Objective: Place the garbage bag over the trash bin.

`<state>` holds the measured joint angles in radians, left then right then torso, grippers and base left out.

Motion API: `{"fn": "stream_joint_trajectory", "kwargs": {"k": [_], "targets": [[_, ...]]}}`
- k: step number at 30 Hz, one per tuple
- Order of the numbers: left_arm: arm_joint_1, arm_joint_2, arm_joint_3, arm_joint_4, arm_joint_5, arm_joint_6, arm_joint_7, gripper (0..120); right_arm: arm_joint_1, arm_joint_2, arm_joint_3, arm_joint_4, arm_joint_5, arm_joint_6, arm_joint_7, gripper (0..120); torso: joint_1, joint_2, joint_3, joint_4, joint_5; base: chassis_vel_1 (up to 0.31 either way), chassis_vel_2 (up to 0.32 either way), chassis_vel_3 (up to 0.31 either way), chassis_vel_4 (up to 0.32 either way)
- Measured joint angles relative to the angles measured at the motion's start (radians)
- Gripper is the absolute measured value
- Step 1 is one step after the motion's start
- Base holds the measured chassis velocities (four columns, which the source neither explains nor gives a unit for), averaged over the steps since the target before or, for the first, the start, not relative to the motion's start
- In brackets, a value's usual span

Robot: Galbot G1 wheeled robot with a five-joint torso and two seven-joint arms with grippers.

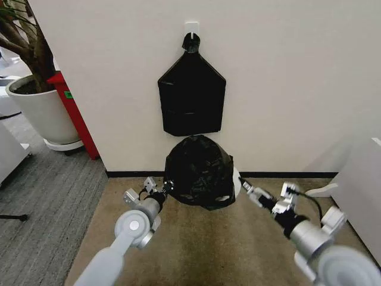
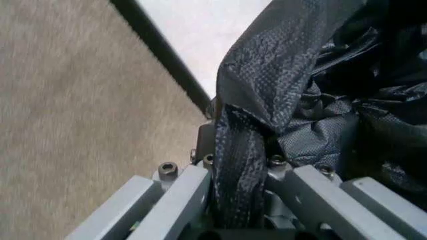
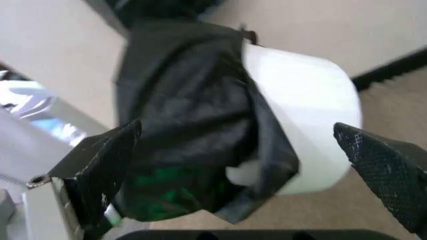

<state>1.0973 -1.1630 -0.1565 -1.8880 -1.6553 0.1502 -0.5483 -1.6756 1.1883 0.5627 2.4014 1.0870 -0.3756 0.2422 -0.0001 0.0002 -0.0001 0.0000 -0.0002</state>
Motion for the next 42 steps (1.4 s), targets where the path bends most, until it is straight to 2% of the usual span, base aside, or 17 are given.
{"fn": "stream_joint_trajectory", "kwargs": {"k": [5, 9, 17, 27, 33, 42], "targets": [[-0.003, 0.000, -0.005, -0.003, -0.061, 0.009, -0.022, 3, -0.004, 0.042, -0.035, 0.006, -0.009, -0.005, 0.087, 100, 0.000, 0.000, 0.000, 0.0001, 0.0001, 0.000, 0.000, 0.000, 0.000], [0.000, -0.004, 0.000, -0.004, -0.052, 0.018, -0.021, 3, 0.001, 0.084, -0.062, -0.005, -0.006, 0.002, 0.123, 100, 0.000, 0.000, 0.000, 0.0001, 0.0001, 0.000, 0.000, 0.000, 0.000], [-0.001, -0.011, 0.006, -0.014, -0.037, 0.020, -0.017, 3, 0.029, 0.095, -0.085, -0.041, -0.005, -0.004, 0.154, 100, 0.000, 0.000, 0.000, 0.0001, 0.0001, 0.000, 0.000, 0.000, 0.000], [-0.003, -0.011, 0.005, -0.039, -0.029, 0.019, -0.042, 3, 0.039, 0.097, -0.083, -0.176, -0.064, -0.017, 0.154, 100, 0.000, 0.000, 0.000, 0.0000, 0.0002, 0.000, 0.000, 0.000, 0.000], [-0.003, -0.009, 0.004, -0.064, -0.036, 0.022, -0.083, 3, 0.057, 0.094, -0.056, -0.312, -0.137, 0.032, 0.121, 100, 0.000, 0.000, 0.000, 0.0000, 0.0003, 0.000, 0.000, 0.000, 0.000], [-0.005, -0.012, 0.007, -0.079, -0.035, 0.025, -0.109, 3, 0.034, 0.111, -0.066, -0.265, -0.134, 0.050, 0.113, 100, 0.000, 0.000, 0.000, 0.0001, 0.0001, 0.000, 0.000, 0.000, 0.000]]}}
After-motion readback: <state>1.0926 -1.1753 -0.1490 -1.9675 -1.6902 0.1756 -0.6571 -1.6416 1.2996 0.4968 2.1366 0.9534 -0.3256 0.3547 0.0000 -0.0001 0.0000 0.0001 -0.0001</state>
